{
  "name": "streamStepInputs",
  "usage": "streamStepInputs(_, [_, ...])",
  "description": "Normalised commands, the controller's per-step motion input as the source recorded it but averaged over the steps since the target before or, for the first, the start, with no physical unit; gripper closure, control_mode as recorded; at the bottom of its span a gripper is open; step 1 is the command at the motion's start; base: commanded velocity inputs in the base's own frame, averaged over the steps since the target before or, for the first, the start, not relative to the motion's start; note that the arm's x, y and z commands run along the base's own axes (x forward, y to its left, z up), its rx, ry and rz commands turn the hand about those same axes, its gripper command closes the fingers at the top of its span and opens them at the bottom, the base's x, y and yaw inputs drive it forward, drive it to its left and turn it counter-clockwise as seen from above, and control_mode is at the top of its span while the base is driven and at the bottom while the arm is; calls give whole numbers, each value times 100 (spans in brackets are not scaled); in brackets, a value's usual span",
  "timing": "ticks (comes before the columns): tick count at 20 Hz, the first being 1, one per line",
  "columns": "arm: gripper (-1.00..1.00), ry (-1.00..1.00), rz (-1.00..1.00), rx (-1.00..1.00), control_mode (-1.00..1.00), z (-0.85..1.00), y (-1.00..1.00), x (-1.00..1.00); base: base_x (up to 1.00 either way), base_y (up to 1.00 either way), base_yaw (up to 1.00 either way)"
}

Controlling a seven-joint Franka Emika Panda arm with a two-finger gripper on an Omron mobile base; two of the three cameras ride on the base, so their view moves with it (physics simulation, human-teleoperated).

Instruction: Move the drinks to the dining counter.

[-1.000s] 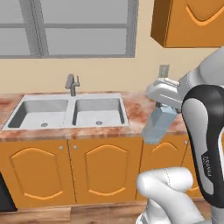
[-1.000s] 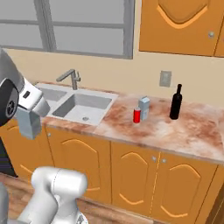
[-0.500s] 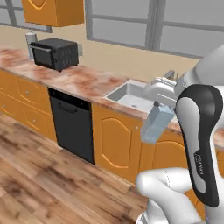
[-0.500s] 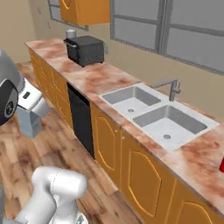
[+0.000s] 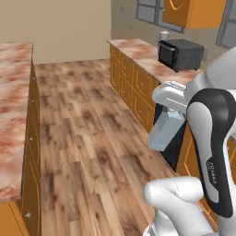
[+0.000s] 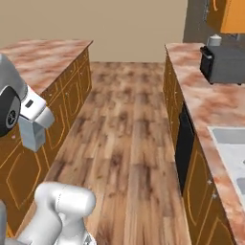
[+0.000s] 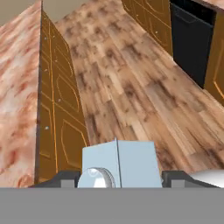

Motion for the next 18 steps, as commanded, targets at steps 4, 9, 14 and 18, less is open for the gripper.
streamStepInputs(4, [100, 0, 0, 0, 100, 0, 0, 0, 7, 49, 85])
streamStepInputs(9, [100, 0, 0, 0, 100, 0, 0, 0, 1, 81, 78])
streamStepInputs(14, [100, 0, 0, 0, 100, 0, 0, 0, -12, 96, 45])
streamStepInputs(18, [100, 0, 0, 0, 100, 0, 0, 0, 0, 98, 11])
